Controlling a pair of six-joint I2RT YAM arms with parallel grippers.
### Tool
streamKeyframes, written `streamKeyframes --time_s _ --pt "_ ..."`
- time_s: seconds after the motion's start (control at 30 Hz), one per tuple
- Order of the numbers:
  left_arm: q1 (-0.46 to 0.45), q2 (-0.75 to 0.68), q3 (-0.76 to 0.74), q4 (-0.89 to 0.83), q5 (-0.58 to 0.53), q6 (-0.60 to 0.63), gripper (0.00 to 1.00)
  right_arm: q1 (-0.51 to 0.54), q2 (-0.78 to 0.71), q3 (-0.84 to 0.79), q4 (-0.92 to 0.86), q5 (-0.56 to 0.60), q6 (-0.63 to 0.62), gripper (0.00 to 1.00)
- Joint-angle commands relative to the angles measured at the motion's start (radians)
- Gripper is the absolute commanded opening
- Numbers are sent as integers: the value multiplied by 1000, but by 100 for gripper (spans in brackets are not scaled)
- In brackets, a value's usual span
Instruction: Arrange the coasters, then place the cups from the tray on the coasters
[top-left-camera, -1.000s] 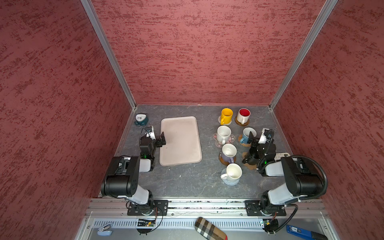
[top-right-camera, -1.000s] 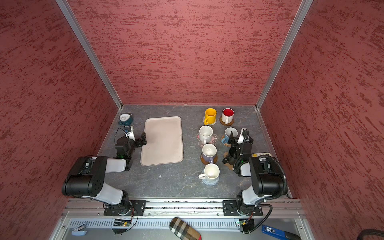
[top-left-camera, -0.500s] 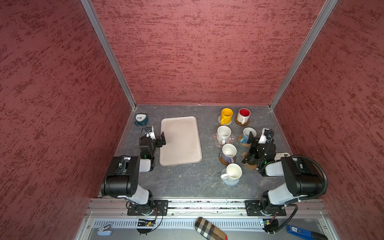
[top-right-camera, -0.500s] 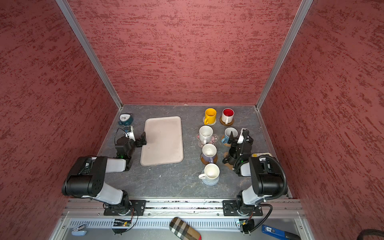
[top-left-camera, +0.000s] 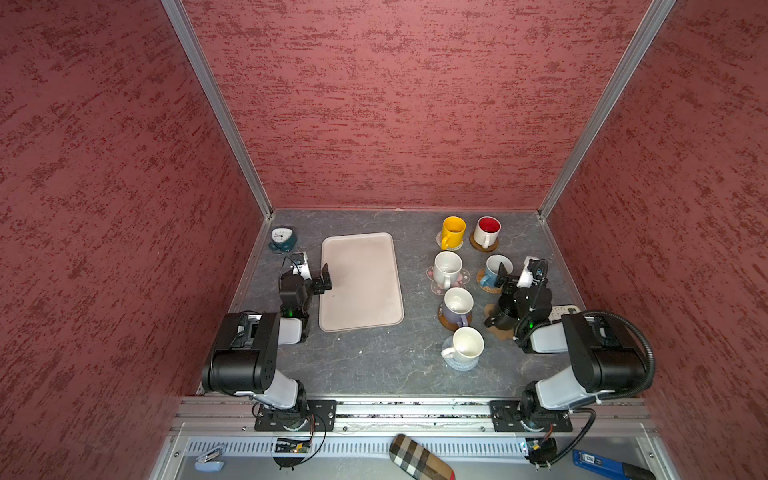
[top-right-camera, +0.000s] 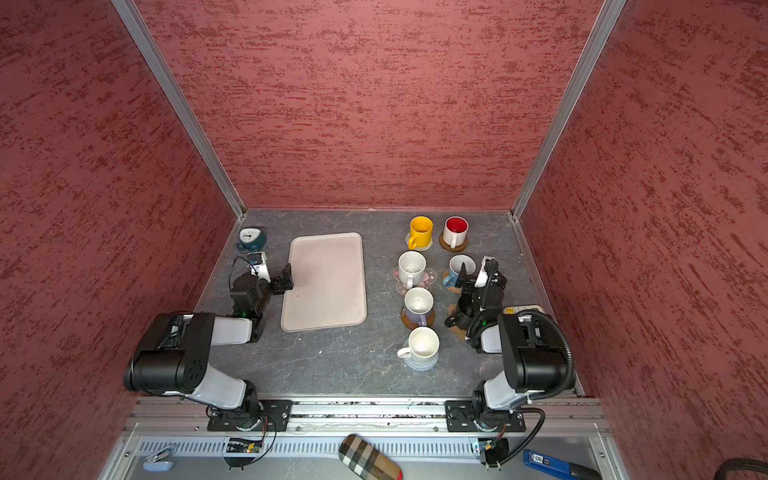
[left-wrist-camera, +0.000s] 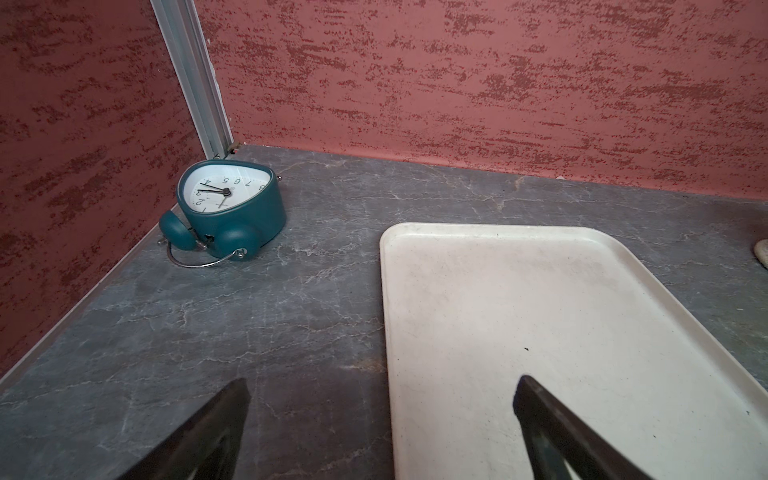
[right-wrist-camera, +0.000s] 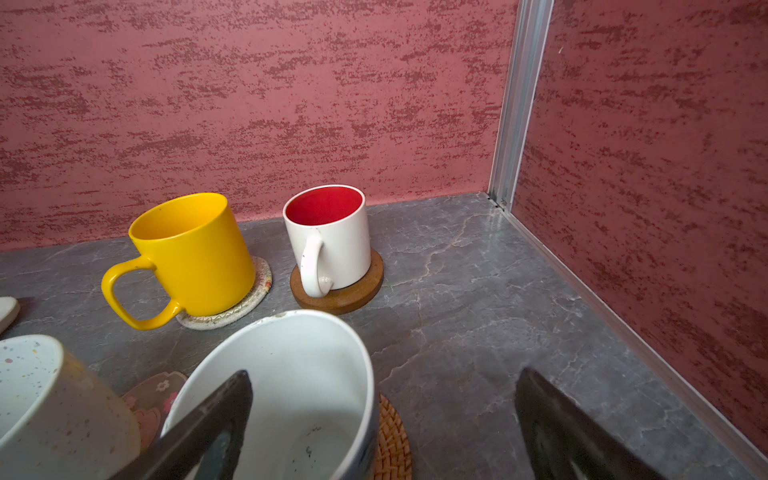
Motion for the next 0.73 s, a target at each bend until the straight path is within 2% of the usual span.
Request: streamKeyframes --time_s 0.0,0.07,0.13,0.27,0.4,0.7 --pt "-7 3 -97 195 0 10 99 -3 22 -109 228 45 4 99" --pt "1 17 -131 280 -5 -3 100 -3 43 -136 307 42 2 99" --pt "8 15 -119 262 -14 -15 99 -4 28 -117 253 46 3 99" --pt "4 3 45 -74 -4 -5 100 -2 13 -32 80 -3 -13 99" --pt "11 14 46 -49 48 7 100 -2 8 28 -41 -16 -17 99" --pt "12 10 47 -59 46 7 100 -5 10 50 -82 -36 -22 99"
